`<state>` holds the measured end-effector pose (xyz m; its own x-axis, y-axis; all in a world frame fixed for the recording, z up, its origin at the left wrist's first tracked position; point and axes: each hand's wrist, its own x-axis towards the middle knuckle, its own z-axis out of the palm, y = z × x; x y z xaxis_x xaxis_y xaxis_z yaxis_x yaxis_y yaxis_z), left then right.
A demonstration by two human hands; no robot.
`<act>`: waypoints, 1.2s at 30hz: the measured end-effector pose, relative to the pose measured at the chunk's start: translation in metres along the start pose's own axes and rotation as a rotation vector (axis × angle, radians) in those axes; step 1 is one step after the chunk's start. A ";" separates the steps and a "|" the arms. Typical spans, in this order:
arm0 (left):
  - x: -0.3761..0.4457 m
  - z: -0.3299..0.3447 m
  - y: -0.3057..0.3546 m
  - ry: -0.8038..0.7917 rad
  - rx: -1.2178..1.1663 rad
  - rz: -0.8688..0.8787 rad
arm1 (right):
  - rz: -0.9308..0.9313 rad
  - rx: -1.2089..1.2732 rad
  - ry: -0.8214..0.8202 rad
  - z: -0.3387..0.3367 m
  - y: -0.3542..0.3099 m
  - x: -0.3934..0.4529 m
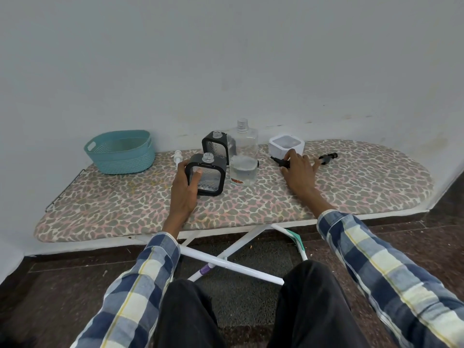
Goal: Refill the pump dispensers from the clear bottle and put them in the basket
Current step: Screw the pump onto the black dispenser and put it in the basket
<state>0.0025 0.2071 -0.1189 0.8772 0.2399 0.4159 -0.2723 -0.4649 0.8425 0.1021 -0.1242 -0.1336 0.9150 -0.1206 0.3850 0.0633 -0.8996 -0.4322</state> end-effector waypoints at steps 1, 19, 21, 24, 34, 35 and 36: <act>0.000 0.000 0.001 0.000 -0.001 0.000 | 0.000 0.007 0.014 -0.001 -0.001 0.000; 0.000 0.001 0.002 -0.013 -0.021 0.038 | 0.062 1.151 0.363 -0.072 -0.074 -0.030; 0.001 0.001 0.001 -0.013 -0.021 0.042 | -0.010 1.150 0.353 -0.078 -0.082 -0.035; 0.001 0.001 0.000 -0.015 -0.032 0.038 | -0.170 1.057 0.282 -0.083 -0.093 -0.042; 0.002 -0.001 -0.002 -0.006 -0.036 0.029 | -0.622 0.605 0.094 -0.096 -0.118 -0.042; 0.002 -0.001 -0.002 -0.002 -0.035 0.024 | -0.631 0.590 0.096 -0.097 -0.120 -0.040; 0.002 -0.001 -0.002 0.000 -0.036 0.020 | -0.635 0.581 0.102 -0.098 -0.121 -0.039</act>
<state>0.0043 0.2091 -0.1196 0.8716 0.2306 0.4326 -0.3038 -0.4385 0.8458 0.0194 -0.0521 -0.0162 0.5994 0.2699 0.7536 0.7689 -0.4559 -0.4483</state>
